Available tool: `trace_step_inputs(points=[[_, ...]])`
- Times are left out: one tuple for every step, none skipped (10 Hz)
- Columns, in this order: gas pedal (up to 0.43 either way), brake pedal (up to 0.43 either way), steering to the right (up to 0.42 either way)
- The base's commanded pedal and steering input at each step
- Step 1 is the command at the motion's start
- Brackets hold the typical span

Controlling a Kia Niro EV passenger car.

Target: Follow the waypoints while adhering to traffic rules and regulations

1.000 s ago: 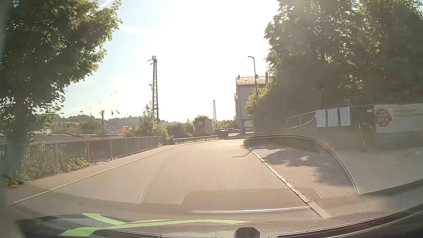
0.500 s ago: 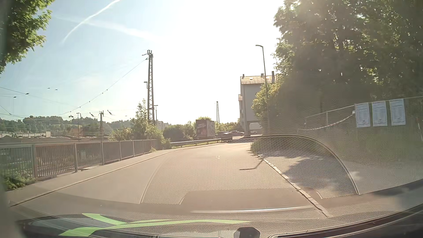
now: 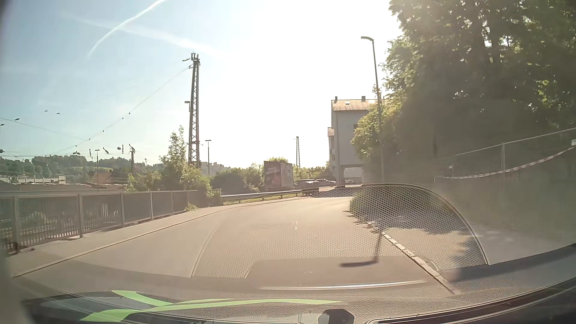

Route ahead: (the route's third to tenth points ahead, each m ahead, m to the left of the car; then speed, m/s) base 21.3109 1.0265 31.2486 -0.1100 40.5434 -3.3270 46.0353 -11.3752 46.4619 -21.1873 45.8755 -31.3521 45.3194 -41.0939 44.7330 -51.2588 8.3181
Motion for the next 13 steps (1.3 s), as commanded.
trace_step_inputs(points=[[0.039,0.0,0.001],[0.039,0.0,0.001],[0.039,0.0,0.002],[0.039,0.0,0.005],[0.02,0.0,0.008],[0.0,0.0,0.008],[0.0,0.0,0.008],[0.0,0.0,0.008],[0.0,0.0,0.008],[0.0,0.0,0.007],[0.0,0.0,0.007],[0.0,0.0,0.008],[0.0,0.0,0.01]])
